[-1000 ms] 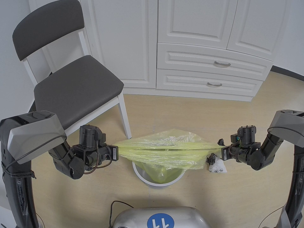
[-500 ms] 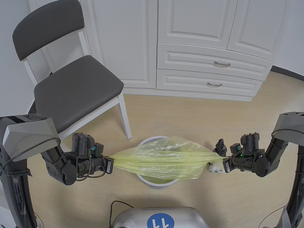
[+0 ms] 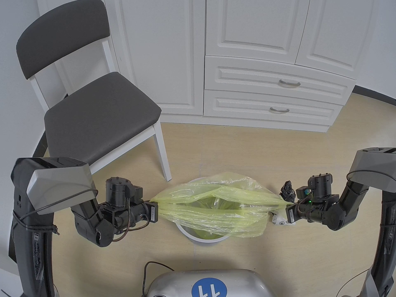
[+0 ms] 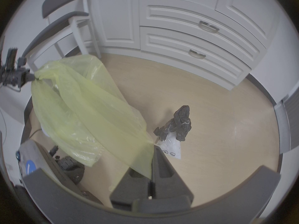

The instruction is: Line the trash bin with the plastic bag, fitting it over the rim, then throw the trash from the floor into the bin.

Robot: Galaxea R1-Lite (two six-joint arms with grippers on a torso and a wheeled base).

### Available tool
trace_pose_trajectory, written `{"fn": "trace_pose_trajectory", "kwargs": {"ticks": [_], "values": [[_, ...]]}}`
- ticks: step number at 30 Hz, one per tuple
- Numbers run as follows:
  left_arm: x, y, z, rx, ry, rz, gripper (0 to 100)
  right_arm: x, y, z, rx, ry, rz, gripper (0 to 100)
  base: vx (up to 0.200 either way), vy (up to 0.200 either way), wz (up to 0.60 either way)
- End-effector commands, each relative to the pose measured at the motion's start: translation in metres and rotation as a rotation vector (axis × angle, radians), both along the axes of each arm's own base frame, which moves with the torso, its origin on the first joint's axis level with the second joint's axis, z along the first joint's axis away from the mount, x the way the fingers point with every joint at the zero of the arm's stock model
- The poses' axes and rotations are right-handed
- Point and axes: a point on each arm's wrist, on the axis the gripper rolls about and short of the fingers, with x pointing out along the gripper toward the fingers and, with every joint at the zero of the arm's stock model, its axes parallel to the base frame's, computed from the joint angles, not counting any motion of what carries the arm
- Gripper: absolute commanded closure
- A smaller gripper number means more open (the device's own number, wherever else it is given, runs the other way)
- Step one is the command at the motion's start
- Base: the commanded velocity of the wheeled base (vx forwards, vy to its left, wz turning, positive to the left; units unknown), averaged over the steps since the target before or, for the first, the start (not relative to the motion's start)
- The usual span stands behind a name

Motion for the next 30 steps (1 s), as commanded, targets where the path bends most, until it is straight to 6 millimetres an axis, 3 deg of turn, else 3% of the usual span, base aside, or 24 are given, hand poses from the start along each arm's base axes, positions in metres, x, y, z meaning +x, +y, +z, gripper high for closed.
{"fn": "trace_pose_trajectory", "kwargs": {"ticks": [1,5,15,30], "values": [[0.003,-0.014,-0.010,-0.014,0.002,0.012,100,0.003,0.001,0.000,0.029,0.000,-0.022,100,0.000,0.000,0.00],[-0.004,-0.010,-0.014,0.005,0.030,0.006,100,-0.007,0.000,-0.002,0.005,0.040,0.006,100,0.000,0.000,0.00],[-0.021,0.024,-0.023,0.141,0.106,-0.143,100,-0.031,-0.005,-0.016,-0.151,0.142,0.153,100,0.000,0.000,0.00],[-0.017,0.027,-0.046,0.182,0.136,-0.144,100,-0.035,0.009,-0.035,-0.166,0.184,0.192,100,0.000,0.000,0.00]]}}
